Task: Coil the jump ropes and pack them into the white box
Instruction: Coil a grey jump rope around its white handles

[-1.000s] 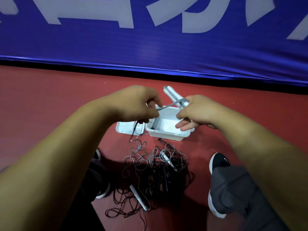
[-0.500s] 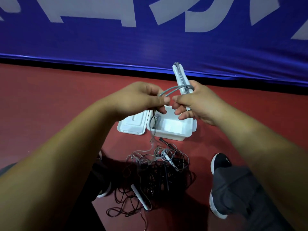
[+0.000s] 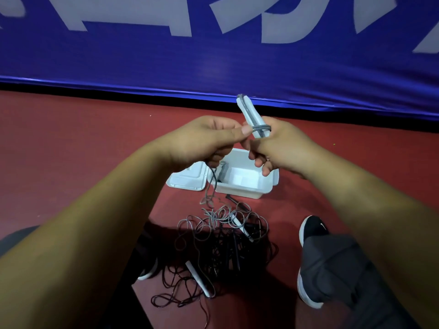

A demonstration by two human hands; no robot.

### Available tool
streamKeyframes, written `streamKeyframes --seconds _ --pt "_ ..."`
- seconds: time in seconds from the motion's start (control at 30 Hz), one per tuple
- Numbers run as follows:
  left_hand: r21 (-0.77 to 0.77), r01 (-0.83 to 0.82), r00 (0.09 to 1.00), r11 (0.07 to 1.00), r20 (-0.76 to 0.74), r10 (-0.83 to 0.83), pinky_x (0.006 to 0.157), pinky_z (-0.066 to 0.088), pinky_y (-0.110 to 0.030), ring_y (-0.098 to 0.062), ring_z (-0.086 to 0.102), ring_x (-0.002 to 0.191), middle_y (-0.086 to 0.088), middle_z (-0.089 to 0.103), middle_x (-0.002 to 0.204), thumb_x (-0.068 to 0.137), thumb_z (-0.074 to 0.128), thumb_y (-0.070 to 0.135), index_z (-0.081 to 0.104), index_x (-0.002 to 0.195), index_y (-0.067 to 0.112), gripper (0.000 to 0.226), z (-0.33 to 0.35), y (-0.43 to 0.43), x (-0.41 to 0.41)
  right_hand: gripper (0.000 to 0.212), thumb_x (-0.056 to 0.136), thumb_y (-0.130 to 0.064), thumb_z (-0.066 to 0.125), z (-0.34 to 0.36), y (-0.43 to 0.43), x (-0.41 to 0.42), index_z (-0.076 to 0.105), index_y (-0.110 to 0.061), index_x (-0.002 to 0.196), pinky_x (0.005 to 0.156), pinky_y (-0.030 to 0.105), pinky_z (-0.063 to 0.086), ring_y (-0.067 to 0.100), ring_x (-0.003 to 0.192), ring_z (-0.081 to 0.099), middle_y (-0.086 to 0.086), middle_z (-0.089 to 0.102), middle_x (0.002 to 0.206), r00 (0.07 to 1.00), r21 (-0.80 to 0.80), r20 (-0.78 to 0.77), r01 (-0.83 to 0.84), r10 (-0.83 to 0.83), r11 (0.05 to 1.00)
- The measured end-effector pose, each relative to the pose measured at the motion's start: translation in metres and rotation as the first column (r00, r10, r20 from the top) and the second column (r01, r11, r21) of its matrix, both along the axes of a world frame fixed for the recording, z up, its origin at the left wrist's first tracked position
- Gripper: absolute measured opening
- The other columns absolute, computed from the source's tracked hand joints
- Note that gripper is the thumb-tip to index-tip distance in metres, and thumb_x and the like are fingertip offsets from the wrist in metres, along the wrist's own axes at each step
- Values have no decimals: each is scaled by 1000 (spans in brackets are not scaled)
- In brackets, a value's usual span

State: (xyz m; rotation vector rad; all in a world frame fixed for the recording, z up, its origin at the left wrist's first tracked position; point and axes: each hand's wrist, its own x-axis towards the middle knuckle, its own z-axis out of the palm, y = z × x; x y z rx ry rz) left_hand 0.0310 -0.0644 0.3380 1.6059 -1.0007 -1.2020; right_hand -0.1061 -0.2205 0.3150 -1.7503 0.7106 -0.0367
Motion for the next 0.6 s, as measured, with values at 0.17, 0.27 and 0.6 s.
streamKeyframes --seconds 0.17,0.27,0.6 --pt "113 -124 964 986 251 93 57 31 -31 -13 36 56 2 42 66 100 61 54 74 82 24 37 0 -3 4 25 103 -7 63 3 0 -2 64 -22 122 46 34 54 21 53 61 10 65 71 1000 -6 15 -10 10 1000" --pt "103 -166 982 981 107 155 56 31 -33 -18 36 57 0 42 66 97 61 59 70 85 23 39 0 -5 1 20 102 -7 60 3 6 -4 60 -23 116 51 41 60 26 55 69 10 67 70 998 -87 -21 -61 60 994" --pt "11 -366 886 930 -303 352 45 19 -27 -12 17 41 1 27 58 99 71 37 57 78 21 30 -23 -18 -16 41 101 -10 62 -2 22 0 47 -18 138 63 49 67 26 60 73 10 65 72 993 -113 -86 -92 83 989"
